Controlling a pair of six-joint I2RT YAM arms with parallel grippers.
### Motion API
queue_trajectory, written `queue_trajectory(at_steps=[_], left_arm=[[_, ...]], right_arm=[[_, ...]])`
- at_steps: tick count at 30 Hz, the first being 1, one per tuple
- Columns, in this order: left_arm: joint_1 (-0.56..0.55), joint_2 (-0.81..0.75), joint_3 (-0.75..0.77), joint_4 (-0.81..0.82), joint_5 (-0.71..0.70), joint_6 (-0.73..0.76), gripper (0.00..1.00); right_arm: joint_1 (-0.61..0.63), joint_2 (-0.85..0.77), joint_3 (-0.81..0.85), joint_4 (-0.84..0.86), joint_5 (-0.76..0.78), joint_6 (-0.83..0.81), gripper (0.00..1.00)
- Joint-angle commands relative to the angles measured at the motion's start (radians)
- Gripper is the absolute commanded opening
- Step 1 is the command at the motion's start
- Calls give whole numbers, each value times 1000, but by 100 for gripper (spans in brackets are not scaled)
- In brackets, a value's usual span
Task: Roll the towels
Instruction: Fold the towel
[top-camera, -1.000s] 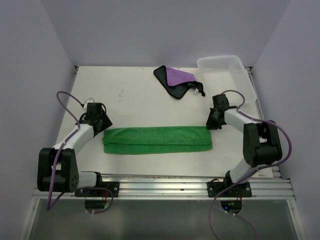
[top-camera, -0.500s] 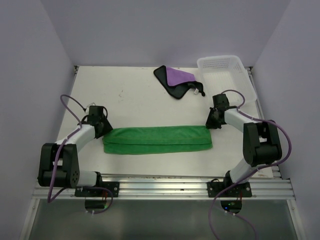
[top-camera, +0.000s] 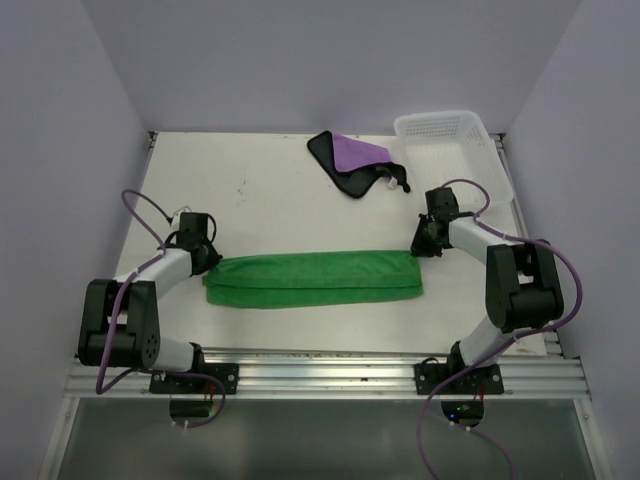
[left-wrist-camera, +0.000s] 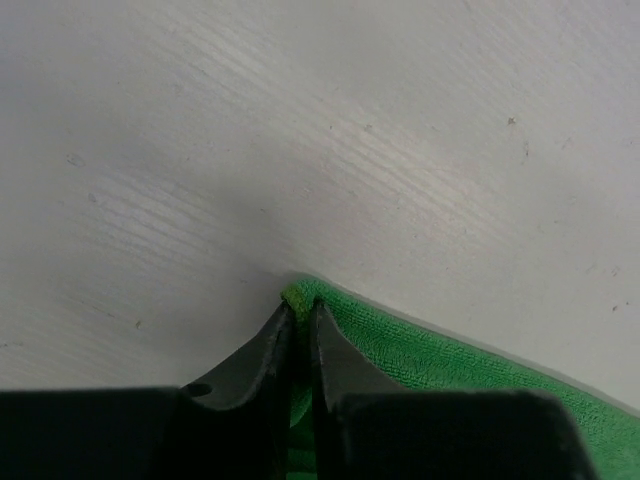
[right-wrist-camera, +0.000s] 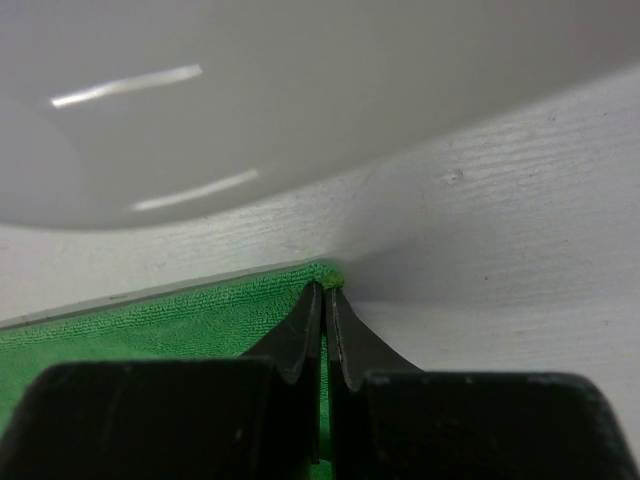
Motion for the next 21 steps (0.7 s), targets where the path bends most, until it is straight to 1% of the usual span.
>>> queue_trajectory(at_steps=[1, 3, 4, 10, 18, 21], left_arm=[[7, 18, -16, 21, -10, 14, 12], [7, 6, -23, 36, -1, 18, 2], [8, 1, -24, 38, 5, 18, 0], [8, -49, -4, 47, 30, 31, 0], [8, -157, 57, 4, -32, 43, 0], [15, -213, 66, 7, -33, 43, 0]], right_arm=[[-1, 30, -6, -3, -7, -10, 0], [-3, 24, -6, -2, -9, -10, 0], [-3, 21, -5, -2, -9, -10, 0], [1, -37, 20, -14, -35, -28, 0], [1, -147, 61, -52, 4, -39, 0], [1, -193, 68, -52, 7, -39, 0]])
